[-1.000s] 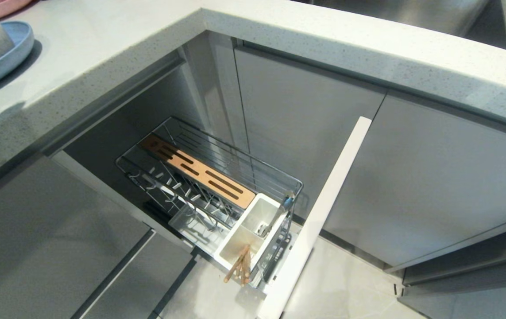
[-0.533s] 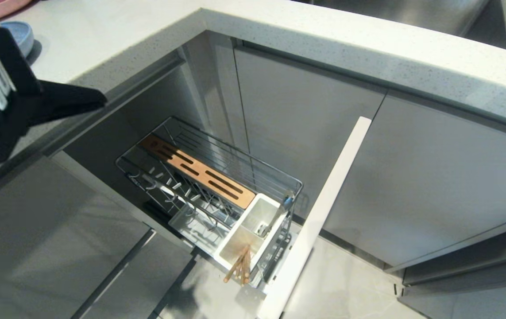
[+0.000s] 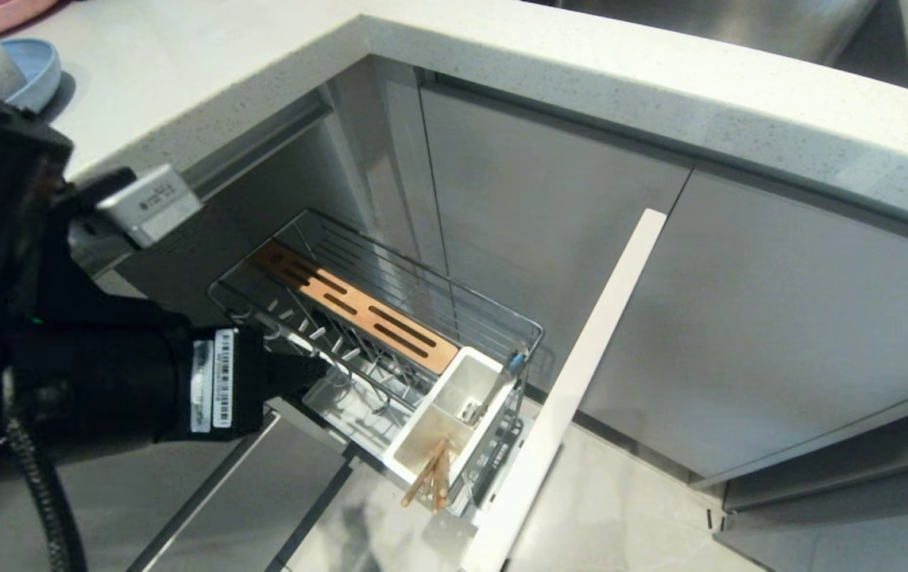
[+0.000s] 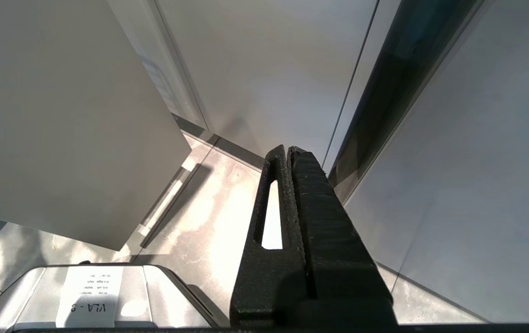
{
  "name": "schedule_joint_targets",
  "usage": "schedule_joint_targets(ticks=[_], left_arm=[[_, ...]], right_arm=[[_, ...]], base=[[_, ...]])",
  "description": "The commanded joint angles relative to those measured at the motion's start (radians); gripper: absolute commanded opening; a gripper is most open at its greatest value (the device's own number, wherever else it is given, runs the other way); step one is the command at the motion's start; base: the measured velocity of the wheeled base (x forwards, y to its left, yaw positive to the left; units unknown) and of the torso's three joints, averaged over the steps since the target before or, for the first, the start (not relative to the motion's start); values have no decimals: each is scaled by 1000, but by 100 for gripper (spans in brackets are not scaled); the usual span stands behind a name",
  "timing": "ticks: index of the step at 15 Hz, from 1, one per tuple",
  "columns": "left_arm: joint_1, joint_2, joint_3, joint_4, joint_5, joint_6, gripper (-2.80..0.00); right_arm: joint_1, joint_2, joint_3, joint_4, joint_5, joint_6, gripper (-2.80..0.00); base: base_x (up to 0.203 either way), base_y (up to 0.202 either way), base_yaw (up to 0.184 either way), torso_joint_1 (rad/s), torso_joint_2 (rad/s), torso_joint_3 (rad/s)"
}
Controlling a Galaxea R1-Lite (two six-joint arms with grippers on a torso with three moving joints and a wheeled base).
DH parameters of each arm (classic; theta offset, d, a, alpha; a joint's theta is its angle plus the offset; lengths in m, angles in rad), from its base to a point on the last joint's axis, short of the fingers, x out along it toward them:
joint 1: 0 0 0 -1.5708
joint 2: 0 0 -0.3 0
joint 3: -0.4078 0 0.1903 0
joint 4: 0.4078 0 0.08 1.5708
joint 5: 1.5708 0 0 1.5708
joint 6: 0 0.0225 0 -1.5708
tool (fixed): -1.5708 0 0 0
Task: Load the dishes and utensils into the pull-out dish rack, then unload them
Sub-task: Take the chopsticks out of the cupboard
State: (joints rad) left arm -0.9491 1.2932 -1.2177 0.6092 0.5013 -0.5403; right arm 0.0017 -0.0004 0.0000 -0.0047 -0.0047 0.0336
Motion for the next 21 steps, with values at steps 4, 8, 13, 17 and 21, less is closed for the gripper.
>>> schedule_joint_targets(ticks=[4, 8, 13, 17, 21], left_arm=[[-3, 162, -6, 180, -43, -52, 0], [0, 291, -3, 214, -81, -117, 0], [1, 386, -2, 204, -96, -168, 0], [6, 399, -1, 181, -95, -176, 0], [21, 385, -11, 159, -72, -205, 0]], right_arm=[[0, -4, 2, 0, 0, 0, -280], [0, -4, 2, 0, 0, 0, -280], [0, -4, 2, 0, -1, 0, -280], [0, -4, 2, 0, 0, 0, -280], [0, -4, 2, -1, 0, 0, -280]], base=[[0, 0, 0, 0, 0, 0], [0, 0, 0, 0, 0, 0], [0, 0, 0, 0, 0, 0], [0, 0, 0, 0, 0, 0], [0, 0, 0, 0, 0, 0]])
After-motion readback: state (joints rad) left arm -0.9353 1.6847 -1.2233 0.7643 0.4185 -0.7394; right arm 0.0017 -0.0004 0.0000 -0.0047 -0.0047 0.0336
